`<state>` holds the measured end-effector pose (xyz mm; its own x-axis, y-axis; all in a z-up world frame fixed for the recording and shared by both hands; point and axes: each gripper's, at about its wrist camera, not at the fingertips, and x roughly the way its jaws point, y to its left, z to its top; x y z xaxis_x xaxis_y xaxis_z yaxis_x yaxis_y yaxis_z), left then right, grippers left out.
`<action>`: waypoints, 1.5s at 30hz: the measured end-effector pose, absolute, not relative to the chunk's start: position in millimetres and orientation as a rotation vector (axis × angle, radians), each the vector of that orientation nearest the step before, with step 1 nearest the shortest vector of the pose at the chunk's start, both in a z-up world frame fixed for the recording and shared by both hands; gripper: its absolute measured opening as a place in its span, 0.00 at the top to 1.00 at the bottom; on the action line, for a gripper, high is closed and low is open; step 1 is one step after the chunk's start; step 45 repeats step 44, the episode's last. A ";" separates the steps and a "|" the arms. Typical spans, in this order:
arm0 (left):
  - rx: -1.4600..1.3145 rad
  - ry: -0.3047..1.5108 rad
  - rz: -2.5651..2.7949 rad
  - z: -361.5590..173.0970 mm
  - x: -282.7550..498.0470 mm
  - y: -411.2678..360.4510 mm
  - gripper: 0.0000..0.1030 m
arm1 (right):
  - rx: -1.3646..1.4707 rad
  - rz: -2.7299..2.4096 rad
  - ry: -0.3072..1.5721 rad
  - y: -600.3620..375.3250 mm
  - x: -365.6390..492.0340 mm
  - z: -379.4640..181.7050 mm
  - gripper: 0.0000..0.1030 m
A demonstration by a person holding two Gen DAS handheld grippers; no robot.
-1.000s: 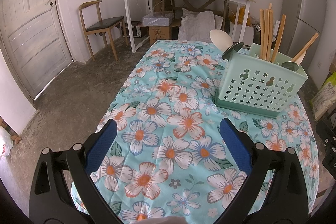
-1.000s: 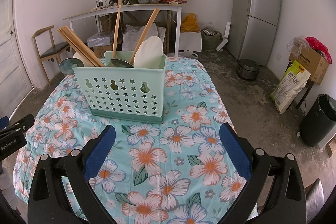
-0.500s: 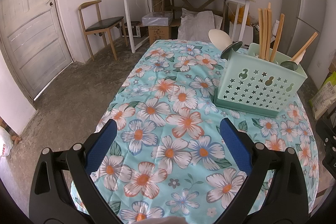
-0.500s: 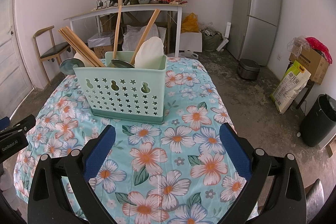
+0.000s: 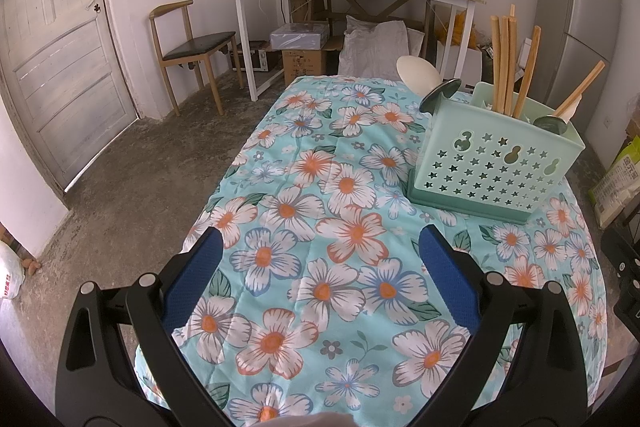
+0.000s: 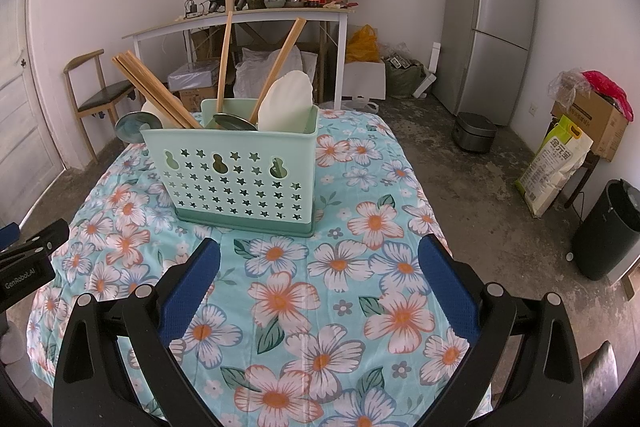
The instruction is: Organize utensils
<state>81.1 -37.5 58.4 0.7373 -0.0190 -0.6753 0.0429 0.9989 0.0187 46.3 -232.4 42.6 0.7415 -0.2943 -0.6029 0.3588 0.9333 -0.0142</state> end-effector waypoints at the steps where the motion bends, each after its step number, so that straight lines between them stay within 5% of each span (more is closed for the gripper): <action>1: 0.034 0.741 -0.035 58.7 81.2 -37.4 0.08 | 0.105 -0.359 0.642 -232.7 46.2 42.6 0.06; 45: 0.040 0.755 -0.064 55.0 80.7 -45.7 0.08 | 0.105 -0.349 0.644 -228.7 50.0 47.2 0.06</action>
